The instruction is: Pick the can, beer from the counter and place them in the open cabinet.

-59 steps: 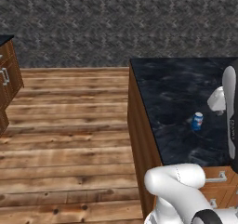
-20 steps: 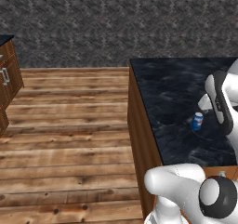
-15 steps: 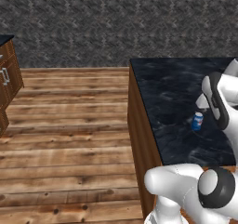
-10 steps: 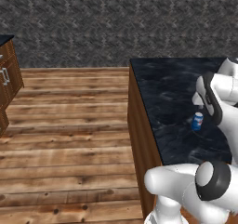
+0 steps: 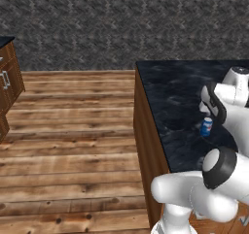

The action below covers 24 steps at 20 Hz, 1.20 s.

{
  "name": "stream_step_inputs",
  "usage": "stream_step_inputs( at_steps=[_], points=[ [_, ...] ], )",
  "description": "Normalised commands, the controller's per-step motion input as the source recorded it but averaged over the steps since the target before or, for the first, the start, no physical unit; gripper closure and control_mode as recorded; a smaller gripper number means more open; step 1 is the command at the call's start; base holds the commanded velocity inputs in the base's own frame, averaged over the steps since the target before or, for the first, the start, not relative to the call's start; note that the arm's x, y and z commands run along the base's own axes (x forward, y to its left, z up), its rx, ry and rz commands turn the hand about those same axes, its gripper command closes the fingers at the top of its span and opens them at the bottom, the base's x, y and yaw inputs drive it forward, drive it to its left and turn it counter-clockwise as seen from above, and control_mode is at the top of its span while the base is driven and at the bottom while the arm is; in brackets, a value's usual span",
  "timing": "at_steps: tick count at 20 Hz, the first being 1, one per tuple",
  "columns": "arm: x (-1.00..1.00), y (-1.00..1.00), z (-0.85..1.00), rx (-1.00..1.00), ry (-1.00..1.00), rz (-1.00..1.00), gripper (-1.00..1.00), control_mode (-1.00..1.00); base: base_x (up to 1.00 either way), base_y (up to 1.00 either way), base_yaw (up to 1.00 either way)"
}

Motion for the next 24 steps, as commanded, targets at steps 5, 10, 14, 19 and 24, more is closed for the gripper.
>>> stream_step_inputs(
  at_steps=[5, 10, 14, 19, 24],
  points=[
    [0.45, -0.06, -0.27, 0.0, 0.03, 0.0, -1.0, -1.0, 0.0, 0.0, 0.0],
    [0.42, -0.15, -0.28, 0.0, 0.03, 0.0, -1.0, -1.0, 0.0, 0.0, 0.0],
    [0.34, -0.3, -0.26, 0.0, 0.02, 0.0, -1.0, -1.0, 0.0, 0.0, 0.0],
    [0.3, -0.28, -0.27, 0.0, 0.01, 0.0, -1.0, -1.0, 0.0, 0.0, 0.0],
    [0.26, -0.15, -0.24, 0.0, 0.02, 0.0, -1.0, -1.0, 0.0, 0.0, 0.0]
  ],
)
